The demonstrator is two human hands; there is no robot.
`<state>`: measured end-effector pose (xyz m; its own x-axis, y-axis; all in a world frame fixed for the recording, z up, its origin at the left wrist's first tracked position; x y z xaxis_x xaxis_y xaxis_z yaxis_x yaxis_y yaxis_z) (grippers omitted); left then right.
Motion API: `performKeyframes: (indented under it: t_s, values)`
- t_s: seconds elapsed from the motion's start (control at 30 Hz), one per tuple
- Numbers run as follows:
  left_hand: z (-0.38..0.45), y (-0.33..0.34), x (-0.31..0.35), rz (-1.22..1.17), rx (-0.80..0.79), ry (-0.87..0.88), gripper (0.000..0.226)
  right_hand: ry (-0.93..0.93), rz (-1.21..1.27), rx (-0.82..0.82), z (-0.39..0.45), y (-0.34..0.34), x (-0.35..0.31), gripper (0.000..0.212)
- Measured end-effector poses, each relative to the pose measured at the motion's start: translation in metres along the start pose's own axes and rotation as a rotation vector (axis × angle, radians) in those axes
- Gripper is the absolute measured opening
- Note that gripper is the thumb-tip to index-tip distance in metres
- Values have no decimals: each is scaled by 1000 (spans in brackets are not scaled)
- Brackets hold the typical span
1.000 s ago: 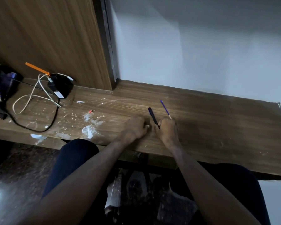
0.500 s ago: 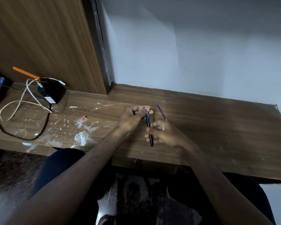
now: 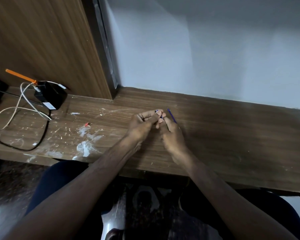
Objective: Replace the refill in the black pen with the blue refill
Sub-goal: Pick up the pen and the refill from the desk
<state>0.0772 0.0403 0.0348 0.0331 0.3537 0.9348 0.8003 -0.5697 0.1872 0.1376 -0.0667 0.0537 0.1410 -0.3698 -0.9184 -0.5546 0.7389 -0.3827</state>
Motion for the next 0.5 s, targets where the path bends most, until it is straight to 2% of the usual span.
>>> performKeyframes:
  t_s: [0.07,0.17,0.27,0.4,0.43,0.5]
  values:
    - [2,0,2,-14,6,8,23,-91,-51,51,0,-2,-2,22]
    - [2,-2,5,20,5,-1,19,-121,-81,54,0,-7,2,26]
    - [7,-12,14,37,62,5,22,103,-74,-56,3,-8,18,28]
    - [23,-34,18,148,180,15,19,347,35,-104,0,-9,35,19]
    - [27,-39,16,217,173,10,24,367,38,-118,0,-10,37,18]
    - [35,-47,10,502,151,50,26,372,38,-133,0,-9,40,17]
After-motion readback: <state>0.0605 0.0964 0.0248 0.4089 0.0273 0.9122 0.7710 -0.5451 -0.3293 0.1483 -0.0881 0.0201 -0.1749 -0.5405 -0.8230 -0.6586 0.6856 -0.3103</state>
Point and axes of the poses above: each hand's wrist, its own z-axis towards the middle knuckle, its own y-axis out of the palm, x = y × z, the point moved 4 cm from there along z, towards the middle knuckle, and after that the axes turned 7 degrees about x, right-handed, at the moved point
